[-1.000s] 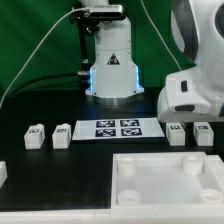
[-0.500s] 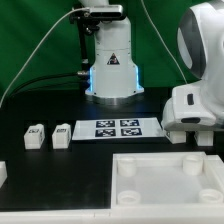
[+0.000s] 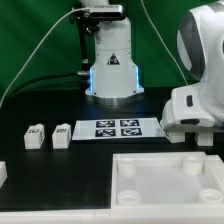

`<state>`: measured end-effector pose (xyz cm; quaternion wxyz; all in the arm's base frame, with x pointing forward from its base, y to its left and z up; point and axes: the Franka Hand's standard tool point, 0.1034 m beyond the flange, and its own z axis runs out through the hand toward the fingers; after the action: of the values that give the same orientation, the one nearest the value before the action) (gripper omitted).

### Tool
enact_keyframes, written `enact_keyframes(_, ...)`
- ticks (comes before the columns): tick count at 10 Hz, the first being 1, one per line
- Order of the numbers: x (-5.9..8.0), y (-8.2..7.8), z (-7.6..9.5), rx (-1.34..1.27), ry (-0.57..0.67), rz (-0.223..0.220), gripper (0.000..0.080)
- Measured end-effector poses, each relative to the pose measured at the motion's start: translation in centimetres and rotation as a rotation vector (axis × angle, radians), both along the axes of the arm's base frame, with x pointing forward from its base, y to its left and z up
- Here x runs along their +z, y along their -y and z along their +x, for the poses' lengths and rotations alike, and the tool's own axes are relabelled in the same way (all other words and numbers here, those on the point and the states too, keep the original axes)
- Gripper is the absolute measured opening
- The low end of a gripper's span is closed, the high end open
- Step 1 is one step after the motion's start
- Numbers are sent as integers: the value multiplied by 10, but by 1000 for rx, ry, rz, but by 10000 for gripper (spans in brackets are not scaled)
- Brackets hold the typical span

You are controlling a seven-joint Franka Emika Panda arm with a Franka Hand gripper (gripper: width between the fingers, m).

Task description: Assemble one leg

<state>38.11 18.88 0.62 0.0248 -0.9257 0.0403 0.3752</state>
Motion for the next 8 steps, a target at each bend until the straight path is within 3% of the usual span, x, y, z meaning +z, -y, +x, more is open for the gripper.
enact_keyframes(1,0,0,0,0,0,0,439)
enact_keyframes(2,0,0,0,0,0,0,439)
enact_keyframes(3,0,0,0,0,0,0,289)
enact_keyframes(8,0,0,0,0,0,0,291)
